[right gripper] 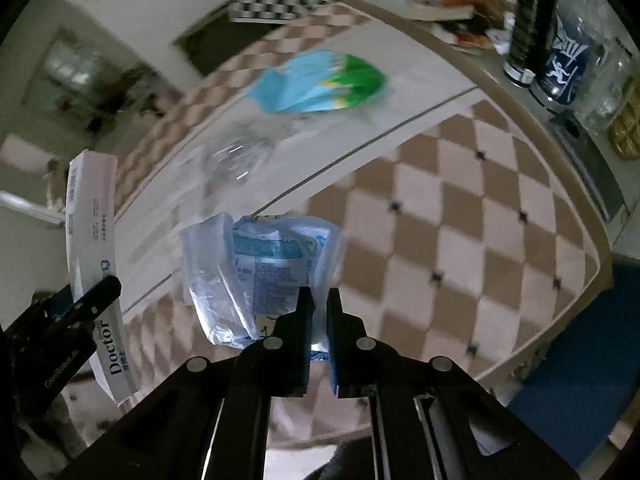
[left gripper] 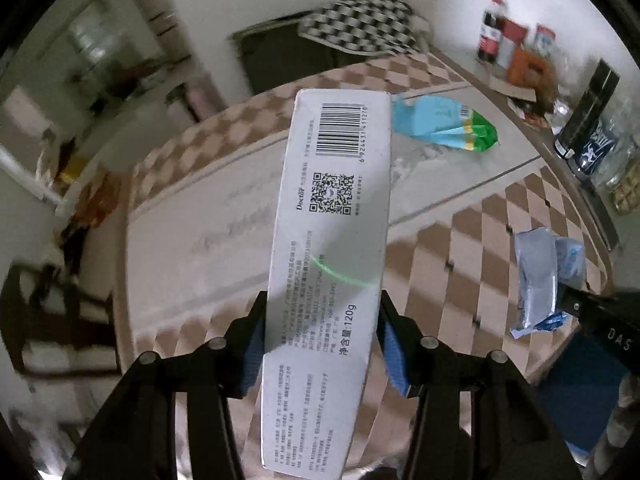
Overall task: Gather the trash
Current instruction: 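Carry the box and plastic bag over the bin and release both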
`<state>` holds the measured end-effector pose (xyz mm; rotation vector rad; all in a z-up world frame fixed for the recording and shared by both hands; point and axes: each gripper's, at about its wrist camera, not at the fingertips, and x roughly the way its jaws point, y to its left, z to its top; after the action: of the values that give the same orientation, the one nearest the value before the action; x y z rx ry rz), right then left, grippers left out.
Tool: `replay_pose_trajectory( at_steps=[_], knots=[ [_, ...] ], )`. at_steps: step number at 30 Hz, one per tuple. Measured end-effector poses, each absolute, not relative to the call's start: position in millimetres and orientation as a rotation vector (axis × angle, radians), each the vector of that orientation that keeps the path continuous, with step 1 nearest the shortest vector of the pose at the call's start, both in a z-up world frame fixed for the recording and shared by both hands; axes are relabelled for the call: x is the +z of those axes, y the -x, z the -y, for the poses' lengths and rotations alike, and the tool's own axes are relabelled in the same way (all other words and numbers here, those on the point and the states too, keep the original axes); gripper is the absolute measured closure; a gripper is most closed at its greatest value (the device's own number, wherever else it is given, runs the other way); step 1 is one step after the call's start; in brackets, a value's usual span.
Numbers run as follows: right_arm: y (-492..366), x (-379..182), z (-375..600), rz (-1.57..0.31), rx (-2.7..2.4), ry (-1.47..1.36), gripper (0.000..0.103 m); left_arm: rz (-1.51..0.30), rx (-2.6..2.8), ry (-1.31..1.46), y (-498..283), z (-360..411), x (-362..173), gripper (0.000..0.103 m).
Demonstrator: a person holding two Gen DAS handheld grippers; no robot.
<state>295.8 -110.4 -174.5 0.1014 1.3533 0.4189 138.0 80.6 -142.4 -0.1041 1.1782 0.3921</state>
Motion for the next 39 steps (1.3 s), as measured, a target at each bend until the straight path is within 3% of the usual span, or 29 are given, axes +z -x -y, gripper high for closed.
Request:
replay_pose_trajectory(
  at_steps=[5, 11, 17, 25, 28, 30, 31, 32, 33, 35, 37, 38, 39],
  knots=[
    [-203.7, -160.2, 109.5, -1.327, 0.476, -0.078, 0.097, -1.176, 0.416, 0.299, -18.0, -84.2, -151.8, 0.056],
    [-75.2, -213.4, 127.4, -1.478, 0.501, -0.012, 0.097, -1.305, 0.39, 0.57, 103.3, -69.3, -223.4, 0.056],
    [6.0, -314.9, 140.9, -1.706, 0.463, 0.11, 0.097, -1.48, 0.351, 0.809, 167.5, -58.8, -356.6, 0.056],
    [40.0, -505.1, 133.2, -1.843, 0.393, 0.187, 0.097, -1.619, 0.314, 1.002, 165.9, -70.5, -568.6, 0.052],
    [40.9, -583.1, 130.6, -1.884, 0.378, 0.165, 0.097, -1.622, 0.309, 1.049, 168.3, -76.5, -628.2, 0.038],
    [42.0, -630.5, 127.6, -1.915, 0.382, 0.145, 0.094, -1.614, 0.315, 1.08, 171.3, -79.4, -656.0, 0.017],
    [42.3, -648.4, 126.7, -1.932, 0.387, 0.131, 0.093, -1.614, 0.323, 1.087, 172.4, -79.6, -663.5, 0.014],
    [42.7, -665.8, 126.3, -1.952, 0.396, 0.117, 0.085, -1.616, 0.341, 1.083, 177.4, -80.7, -669.3, 0.012],
    [42.5, -682.6, 125.2, -1.972, 0.41, 0.104, 0.069, -1.618, 0.354, 1.069, 178.6, -79.6, -669.1, 0.012],
    [44.7, -702.0, 124.7, -1.968, 0.436, 0.106, 0.049, -1.622, 0.411, 0.975, 184.4, -77.0, -660.4, 0.012],
    [45.5, -704.1, 122.7, -1.943, 0.46, 0.148, 0.032, -1.604, 0.48, 0.858, 193.9, -75.9, -642.8, 0.012],
    [47.8, -699.2, 121.1, -1.922, 0.473, 0.193, 0.012, -1.596, 0.522, 0.793, 197.8, -73.6, -631.3, 0.012],
    [49.9, -695.7, 119.9, -1.901, 0.478, 0.23, 0.001, -1.594, 0.543, 0.757, 200.1, -71.5, -621.7, 0.012]
  ],
)
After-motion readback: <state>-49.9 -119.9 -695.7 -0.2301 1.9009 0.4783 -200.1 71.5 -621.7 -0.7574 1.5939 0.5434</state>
